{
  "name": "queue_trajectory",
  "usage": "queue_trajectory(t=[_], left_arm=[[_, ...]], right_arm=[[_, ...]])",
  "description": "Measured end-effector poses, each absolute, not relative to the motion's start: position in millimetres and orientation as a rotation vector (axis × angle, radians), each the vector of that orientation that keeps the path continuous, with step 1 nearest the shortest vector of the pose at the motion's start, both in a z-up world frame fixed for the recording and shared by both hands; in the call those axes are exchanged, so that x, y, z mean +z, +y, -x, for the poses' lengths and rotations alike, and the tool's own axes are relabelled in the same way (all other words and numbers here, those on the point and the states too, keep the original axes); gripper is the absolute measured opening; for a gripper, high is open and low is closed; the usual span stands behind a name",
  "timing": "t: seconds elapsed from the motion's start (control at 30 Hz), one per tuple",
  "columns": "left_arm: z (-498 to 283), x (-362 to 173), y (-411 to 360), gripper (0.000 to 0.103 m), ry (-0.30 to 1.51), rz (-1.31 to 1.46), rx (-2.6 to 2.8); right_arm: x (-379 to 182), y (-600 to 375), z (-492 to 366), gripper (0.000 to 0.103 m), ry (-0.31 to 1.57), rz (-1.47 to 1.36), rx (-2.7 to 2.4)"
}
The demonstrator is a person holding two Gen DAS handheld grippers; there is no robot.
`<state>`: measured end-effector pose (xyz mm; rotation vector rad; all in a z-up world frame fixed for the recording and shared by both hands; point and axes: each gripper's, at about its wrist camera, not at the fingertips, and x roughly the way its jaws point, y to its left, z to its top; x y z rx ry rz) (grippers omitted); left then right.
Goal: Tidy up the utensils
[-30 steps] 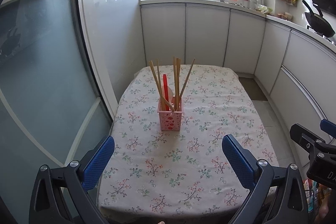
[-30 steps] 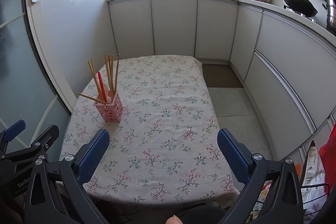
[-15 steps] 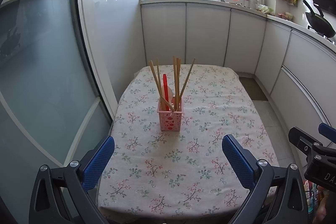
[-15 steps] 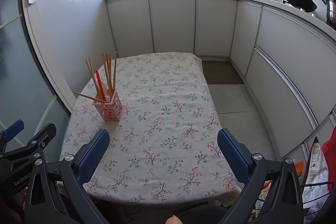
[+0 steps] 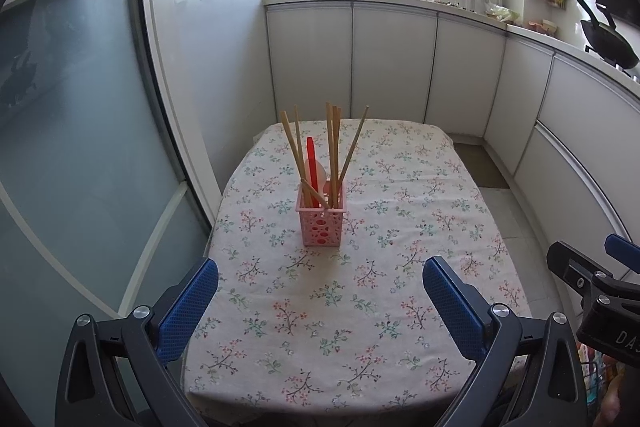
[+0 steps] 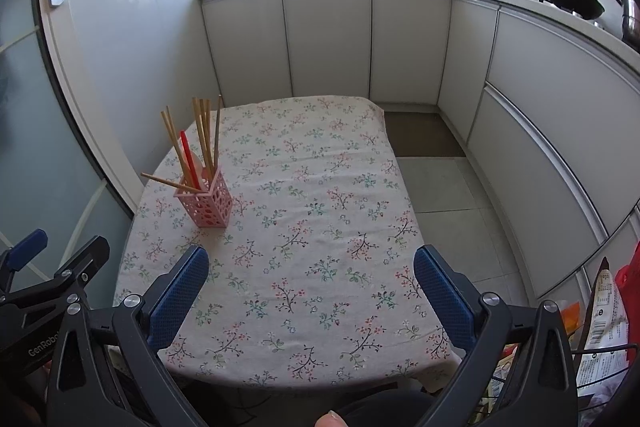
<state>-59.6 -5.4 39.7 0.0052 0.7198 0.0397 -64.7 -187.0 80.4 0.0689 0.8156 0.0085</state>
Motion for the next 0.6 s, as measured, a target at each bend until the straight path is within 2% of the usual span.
queue_trajectory(t=[0.6], left_arm=[[49,32,-5,0.103,0.747,0.009,0.025]], right_arm=[[73,-186,54,0.103,0.834,-0.071,0.012]])
